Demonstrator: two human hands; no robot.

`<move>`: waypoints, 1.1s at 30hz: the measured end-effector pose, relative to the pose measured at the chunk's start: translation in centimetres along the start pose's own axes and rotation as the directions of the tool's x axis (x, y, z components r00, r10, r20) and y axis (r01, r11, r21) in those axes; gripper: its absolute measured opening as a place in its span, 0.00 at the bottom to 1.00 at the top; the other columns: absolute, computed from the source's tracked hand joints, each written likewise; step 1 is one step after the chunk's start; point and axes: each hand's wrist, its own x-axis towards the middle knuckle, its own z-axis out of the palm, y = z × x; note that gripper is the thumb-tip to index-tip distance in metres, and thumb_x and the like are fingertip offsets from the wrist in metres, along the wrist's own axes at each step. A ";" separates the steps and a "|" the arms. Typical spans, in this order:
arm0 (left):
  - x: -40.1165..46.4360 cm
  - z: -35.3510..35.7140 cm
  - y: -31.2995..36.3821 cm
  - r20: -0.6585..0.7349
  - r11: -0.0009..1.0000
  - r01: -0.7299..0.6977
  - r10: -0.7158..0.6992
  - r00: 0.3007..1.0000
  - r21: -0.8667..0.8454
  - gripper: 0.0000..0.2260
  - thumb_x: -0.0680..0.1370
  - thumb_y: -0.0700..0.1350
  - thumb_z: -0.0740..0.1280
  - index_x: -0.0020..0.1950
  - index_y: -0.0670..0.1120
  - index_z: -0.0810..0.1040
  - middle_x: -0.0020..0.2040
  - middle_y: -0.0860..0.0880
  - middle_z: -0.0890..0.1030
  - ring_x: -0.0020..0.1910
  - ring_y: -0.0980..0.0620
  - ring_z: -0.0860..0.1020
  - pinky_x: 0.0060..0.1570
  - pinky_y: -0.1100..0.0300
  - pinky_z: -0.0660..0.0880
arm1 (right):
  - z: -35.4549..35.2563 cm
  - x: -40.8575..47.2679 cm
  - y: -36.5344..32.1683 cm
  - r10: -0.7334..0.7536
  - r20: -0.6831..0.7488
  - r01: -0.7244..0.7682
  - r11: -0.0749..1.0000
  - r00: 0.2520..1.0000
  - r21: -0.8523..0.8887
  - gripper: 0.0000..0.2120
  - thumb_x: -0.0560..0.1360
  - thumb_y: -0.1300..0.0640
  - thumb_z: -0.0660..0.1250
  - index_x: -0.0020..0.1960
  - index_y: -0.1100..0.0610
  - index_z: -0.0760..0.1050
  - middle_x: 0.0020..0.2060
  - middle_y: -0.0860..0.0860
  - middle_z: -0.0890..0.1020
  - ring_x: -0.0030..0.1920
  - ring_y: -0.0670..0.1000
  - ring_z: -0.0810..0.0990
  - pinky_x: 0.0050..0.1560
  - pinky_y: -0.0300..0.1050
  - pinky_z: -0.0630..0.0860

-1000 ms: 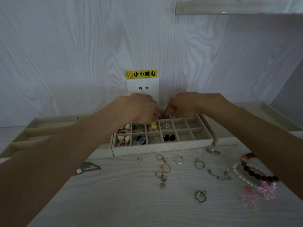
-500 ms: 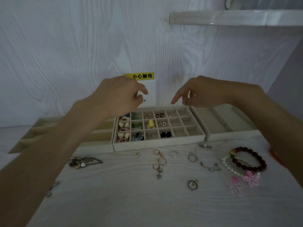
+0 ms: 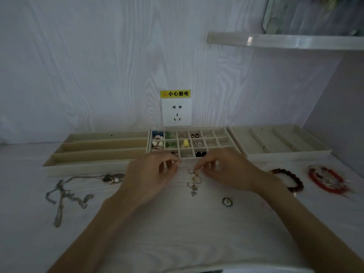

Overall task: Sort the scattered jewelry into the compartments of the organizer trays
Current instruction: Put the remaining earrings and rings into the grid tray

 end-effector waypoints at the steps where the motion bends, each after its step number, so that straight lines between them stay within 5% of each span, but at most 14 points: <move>1: -0.3 0.2 -0.1 0.021 1.000 -0.018 0.018 1.000 -0.003 0.09 0.77 0.54 0.63 0.52 0.57 0.82 0.39 0.63 0.77 0.37 0.62 0.75 0.37 0.61 0.75 | 0.3 0.0 0.0 -0.009 -0.013 0.009 1.000 1.000 -0.007 0.11 0.72 0.60 0.68 0.47 0.45 0.83 0.39 0.45 0.82 0.38 0.45 0.78 0.43 0.48 0.77; 5: -0.7 1.1 -0.6 0.064 0.980 -0.157 0.150 0.987 0.124 0.15 0.76 0.56 0.57 0.50 0.57 0.82 0.46 0.60 0.80 0.44 0.59 0.77 0.38 0.65 0.73 | 1.0 -0.1 0.1 0.020 0.024 -0.019 0.999 1.000 -0.033 0.05 0.71 0.51 0.70 0.45 0.43 0.82 0.34 0.44 0.80 0.34 0.43 0.76 0.38 0.44 0.76; 10: -0.7 2.2 -0.4 0.096 0.976 -0.139 0.124 0.988 0.169 0.07 0.77 0.53 0.64 0.51 0.58 0.81 0.48 0.60 0.79 0.49 0.59 0.74 0.41 0.64 0.69 | 1.3 -0.4 0.4 -0.005 0.010 0.006 0.999 1.000 -0.046 0.04 0.69 0.47 0.72 0.44 0.43 0.82 0.33 0.43 0.78 0.34 0.42 0.74 0.35 0.38 0.70; 13: -0.7 2.4 0.0 0.084 0.998 -0.055 0.054 0.995 0.012 0.08 0.77 0.55 0.63 0.51 0.60 0.81 0.45 0.62 0.79 0.45 0.62 0.74 0.40 0.62 0.71 | 1.5 -0.3 0.4 -0.050 -0.034 0.049 0.999 0.998 -0.019 0.04 0.70 0.53 0.72 0.45 0.45 0.82 0.34 0.42 0.79 0.35 0.42 0.75 0.36 0.36 0.71; 16: -0.7 2.2 0.6 0.076 0.966 0.073 -0.056 0.996 -0.250 0.11 0.77 0.57 0.59 0.50 0.60 0.81 0.42 0.63 0.80 0.43 0.64 0.76 0.42 0.62 0.71 | 1.8 -0.3 0.0 -0.053 -0.156 0.089 0.968 0.986 0.234 0.06 0.70 0.59 0.74 0.45 0.51 0.83 0.37 0.43 0.83 0.38 0.42 0.80 0.39 0.32 0.73; 21: -0.6 1.2 1.3 0.122 0.874 0.169 -0.127 0.984 -0.454 0.08 0.75 0.48 0.67 0.50 0.61 0.81 0.44 0.66 0.81 0.47 0.67 0.77 0.47 0.64 0.71 | 1.7 -0.4 -0.4 -0.003 -0.219 0.092 0.912 0.976 0.399 0.06 0.68 0.59 0.74 0.44 0.52 0.84 0.37 0.47 0.84 0.38 0.48 0.81 0.38 0.34 0.74; 26: -1.2 0.8 1.2 0.089 0.960 0.195 -0.180 0.980 -0.203 0.06 0.71 0.48 0.71 0.43 0.61 0.81 0.41 0.65 0.81 0.43 0.65 0.77 0.49 0.59 0.75 | 1.4 -0.4 1.1 -0.026 -0.018 0.027 0.998 0.999 0.060 0.05 0.66 0.52 0.76 0.42 0.46 0.84 0.36 0.41 0.78 0.40 0.44 0.75 0.44 0.49 0.75; 30: -0.9 0.2 0.9 -0.067 0.965 0.262 -0.262 0.963 -0.013 0.06 0.74 0.47 0.68 0.46 0.59 0.81 0.40 0.64 0.76 0.41 0.64 0.73 0.41 0.64 0.72 | 0.3 -0.8 1.7 -0.003 0.110 -0.008 0.995 0.994 0.100 0.06 0.65 0.49 0.76 0.42 0.47 0.85 0.42 0.42 0.78 0.46 0.41 0.75 0.49 0.40 0.73; 33: -0.9 0.0 0.7 -0.081 0.956 0.294 -0.292 0.953 0.015 0.05 0.74 0.47 0.68 0.45 0.58 0.81 0.37 0.64 0.73 0.40 0.61 0.74 0.39 0.63 0.68 | -0.5 -0.9 1.6 0.069 0.049 -0.078 0.977 0.996 0.201 0.03 0.65 0.49 0.75 0.38 0.46 0.84 0.37 0.41 0.81 0.41 0.41 0.77 0.46 0.39 0.74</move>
